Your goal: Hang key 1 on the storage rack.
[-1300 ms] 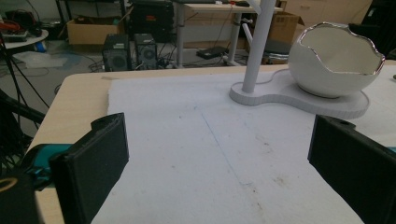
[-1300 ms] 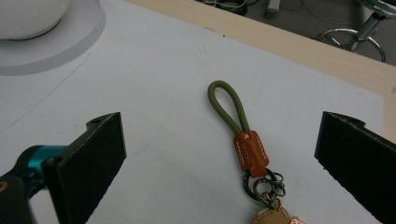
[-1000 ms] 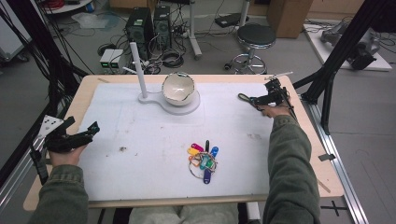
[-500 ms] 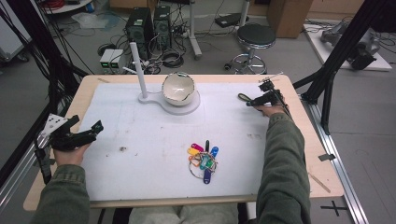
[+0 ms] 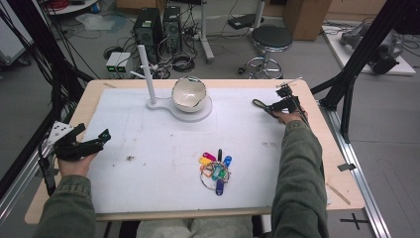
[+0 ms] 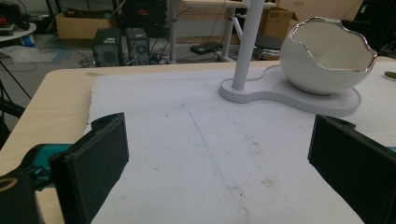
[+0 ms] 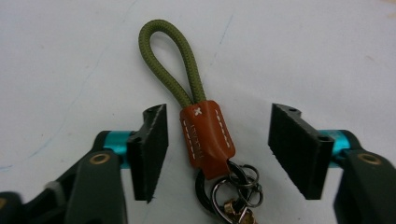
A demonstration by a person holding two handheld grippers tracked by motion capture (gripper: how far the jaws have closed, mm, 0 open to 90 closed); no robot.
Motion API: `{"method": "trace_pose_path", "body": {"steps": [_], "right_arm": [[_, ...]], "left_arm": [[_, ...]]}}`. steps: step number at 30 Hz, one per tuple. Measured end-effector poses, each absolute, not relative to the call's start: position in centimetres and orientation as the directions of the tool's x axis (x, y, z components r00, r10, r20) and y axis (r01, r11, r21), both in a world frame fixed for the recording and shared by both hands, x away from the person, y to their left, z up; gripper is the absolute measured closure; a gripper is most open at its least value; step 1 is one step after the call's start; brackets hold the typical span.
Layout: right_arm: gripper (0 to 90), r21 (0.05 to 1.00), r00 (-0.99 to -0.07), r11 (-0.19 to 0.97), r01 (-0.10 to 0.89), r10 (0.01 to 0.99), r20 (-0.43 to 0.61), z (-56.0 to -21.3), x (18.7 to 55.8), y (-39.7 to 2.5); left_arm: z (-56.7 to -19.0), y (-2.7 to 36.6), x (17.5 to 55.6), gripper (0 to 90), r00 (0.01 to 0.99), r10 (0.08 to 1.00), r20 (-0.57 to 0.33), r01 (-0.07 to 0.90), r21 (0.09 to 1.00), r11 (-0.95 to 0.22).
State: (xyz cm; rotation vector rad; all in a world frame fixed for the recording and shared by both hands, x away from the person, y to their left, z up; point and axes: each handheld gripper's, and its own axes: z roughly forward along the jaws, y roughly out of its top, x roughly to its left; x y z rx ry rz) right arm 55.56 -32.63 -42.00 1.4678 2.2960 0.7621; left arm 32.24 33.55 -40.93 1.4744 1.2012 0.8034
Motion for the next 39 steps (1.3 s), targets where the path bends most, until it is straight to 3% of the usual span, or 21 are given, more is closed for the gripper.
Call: {"method": "trace_pose_path", "body": {"steps": [9, 11, 13, 26, 39], "right_arm": [[52.3, 0.561, -0.425, 0.354, 0.748, 0.905, -0.006, -42.6, 55.6, -32.3], [65.9, 0.565, -0.429, 0.353, 0.746, 0.903, 0.002, -42.5, 55.5, -32.1], [68.0, 0.563, -0.437, 0.366, 0.741, 0.899, -0.01, -42.4, 55.5, -32.0], [71.4, 0.538, -0.427, 0.373, 0.756, 0.904, -0.027, -41.9, 54.9, -31.3], [71.1, 0.571, -0.416, 0.351, 0.742, 0.909, -0.018, -39.7, 53.7, -31.2]], "left_arm": [[-40.9, 33.8, 32.1, 5.6, 0.288, 0.948, -0.133, 0.264, 0.963, 0.055], [-40.9, 33.9, 32.1, 5.6, 0.283, 0.949, -0.14, 0.266, 0.962, 0.063], [-40.9, 33.8, 32.1, 5.6, 0.283, 0.949, -0.138, 0.267, 0.962, 0.06], [-40.9, 33.7, 31.8, 5.6, 0.285, 0.949, -0.133, 0.275, 0.96, 0.053], [-40.8, 33.9, 31.6, 5.6, 0.283, 0.948, -0.144, 0.263, 0.963, 0.067]]}}
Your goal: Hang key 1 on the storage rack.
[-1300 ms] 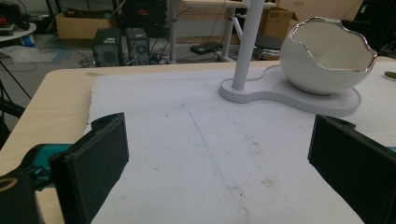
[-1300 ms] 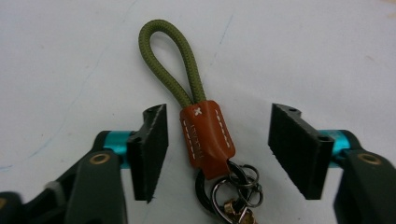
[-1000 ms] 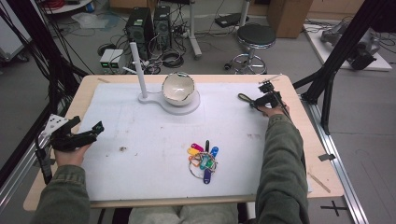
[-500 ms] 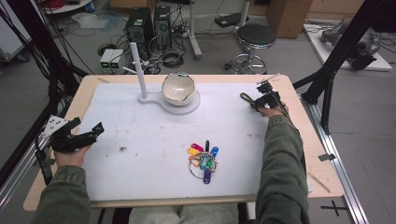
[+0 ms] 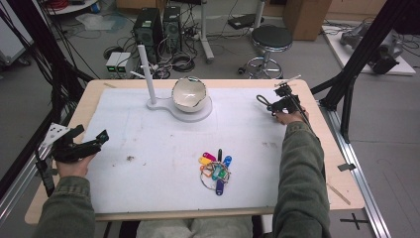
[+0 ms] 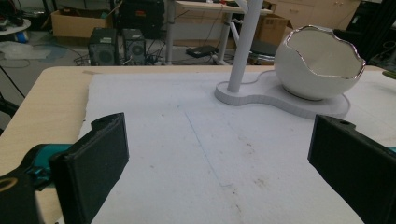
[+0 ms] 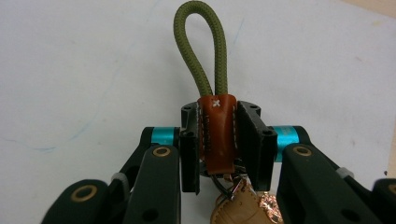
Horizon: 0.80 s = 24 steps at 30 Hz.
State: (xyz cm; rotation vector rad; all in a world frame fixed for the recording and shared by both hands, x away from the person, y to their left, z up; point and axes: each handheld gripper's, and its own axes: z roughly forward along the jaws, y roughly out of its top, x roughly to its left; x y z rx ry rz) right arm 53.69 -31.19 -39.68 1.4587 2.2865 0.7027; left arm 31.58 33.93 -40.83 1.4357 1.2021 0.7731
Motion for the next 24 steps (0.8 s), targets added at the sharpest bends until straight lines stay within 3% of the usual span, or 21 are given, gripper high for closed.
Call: {"method": "trace_pose_path", "body": {"steps": [24], "right_arm": [[71.0, 0.668, -0.43, 0.316, 0.674, 0.903, 0.007, -34.8, 50.4, -29.4]], "left_arm": [[-40.8, 34.1, 31.7, 5.6, 0.29, 0.944, -0.159, 0.249, 0.965, 0.087]]}}
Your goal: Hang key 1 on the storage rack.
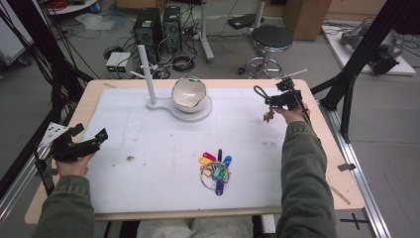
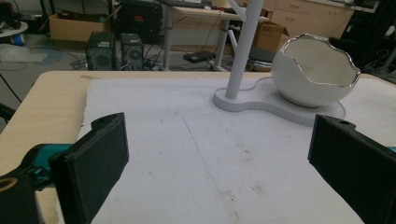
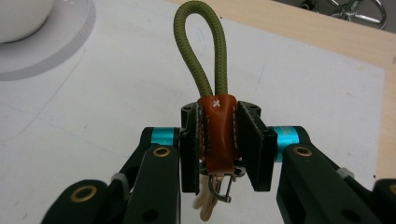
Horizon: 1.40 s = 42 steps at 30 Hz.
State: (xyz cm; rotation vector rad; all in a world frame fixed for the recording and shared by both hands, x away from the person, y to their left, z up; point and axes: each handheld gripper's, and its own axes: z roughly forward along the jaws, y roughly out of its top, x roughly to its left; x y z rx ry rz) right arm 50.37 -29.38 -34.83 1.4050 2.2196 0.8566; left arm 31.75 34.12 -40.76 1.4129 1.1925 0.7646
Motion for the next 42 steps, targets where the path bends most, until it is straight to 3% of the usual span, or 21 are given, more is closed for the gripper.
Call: {"method": "trace_pose_path", "body": {"steps": [28, 33, 42], "right_arm": [[70.1, 0.772, -0.469, 0.264, 0.579, 0.882, 0.051, -30.4, 46.4, -20.3], [69.9, 0.794, -0.485, 0.212, 0.57, 0.867, 0.117, -29.2, 45.7, -18.2], [69.9, 0.802, -0.547, 0.257, 0.539, 0.831, 0.102, -28.2, 44.7, -15.4]], "left_arm": [[-40.7, 34.4, 31.9, 5.6, 0.29, 0.941, -0.172, 0.247, 0.964, 0.1], [-40.7, 34.4, 31.9, 5.6, 0.29, 0.941, -0.175, 0.244, 0.964, 0.104], [-40.7, 34.4, 31.9, 5.6, 0.289, 0.941, -0.176, 0.243, 0.964, 0.106]]}}
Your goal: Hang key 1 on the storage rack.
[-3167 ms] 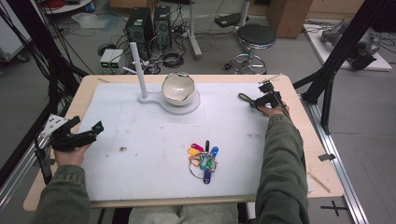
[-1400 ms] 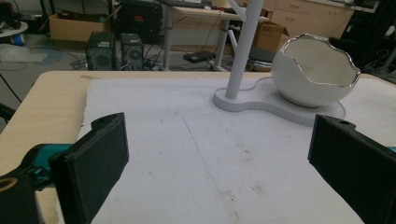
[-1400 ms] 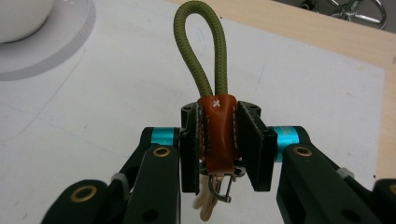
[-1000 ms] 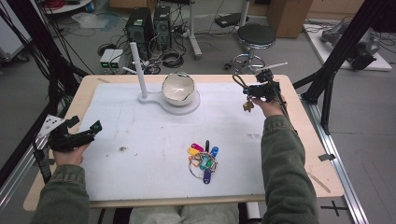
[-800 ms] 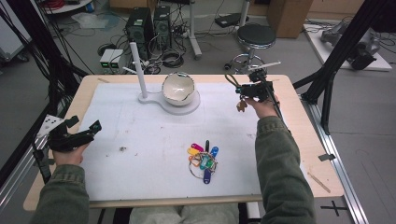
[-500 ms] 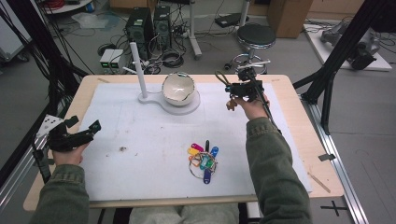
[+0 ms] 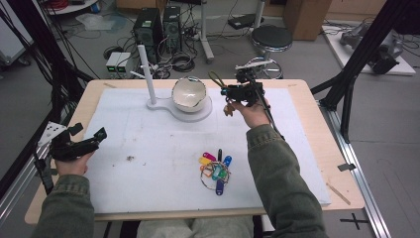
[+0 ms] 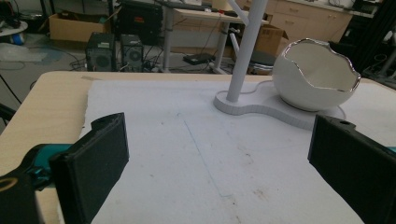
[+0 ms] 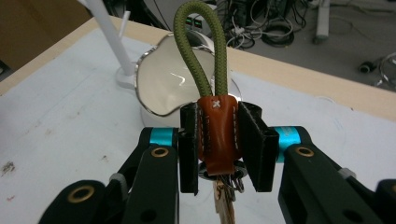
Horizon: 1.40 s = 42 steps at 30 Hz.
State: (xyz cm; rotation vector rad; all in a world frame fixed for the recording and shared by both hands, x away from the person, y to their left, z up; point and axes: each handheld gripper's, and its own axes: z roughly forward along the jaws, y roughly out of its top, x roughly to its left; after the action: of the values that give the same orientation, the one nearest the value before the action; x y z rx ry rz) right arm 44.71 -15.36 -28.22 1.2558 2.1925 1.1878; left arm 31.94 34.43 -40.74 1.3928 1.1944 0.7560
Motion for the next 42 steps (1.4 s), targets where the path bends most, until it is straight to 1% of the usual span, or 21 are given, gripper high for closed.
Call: {"method": "trace_pose_path", "body": {"steps": [3, 9, 32, 42], "right_arm": [[69.7, 0.808, -0.575, 0.274, 0.522, 0.813, 0.095, -27.8, 44.2, -14.0], [69.5, 0.815, -0.588, 0.283, 0.506, 0.805, 0.086, -27.4, 44.1, -11.9], [69.1, 0.811, -0.642, 0.314, 0.494, 0.76, 0.098, -27.1, 44.7, -6.7], [68.9, 0.811, -0.676, 0.326, 0.485, 0.728, 0.111, -26.7, 45.0, -3.3]], "left_arm": [[-40.7, 34.4, 31.9, 5.6, 0.288, 0.941, -0.175, 0.244, 0.964, 0.105], [-40.7, 34.5, 31.9, 5.6, 0.287, 0.941, -0.177, 0.246, 0.964, 0.106], [-40.8, 34.4, 31.9, 5.6, 0.293, 0.94, -0.172, 0.249, 0.963, 0.099], [-40.8, 34.4, 31.9, 5.6, 0.298, 0.939, -0.174, 0.248, 0.964, 0.1]]}}
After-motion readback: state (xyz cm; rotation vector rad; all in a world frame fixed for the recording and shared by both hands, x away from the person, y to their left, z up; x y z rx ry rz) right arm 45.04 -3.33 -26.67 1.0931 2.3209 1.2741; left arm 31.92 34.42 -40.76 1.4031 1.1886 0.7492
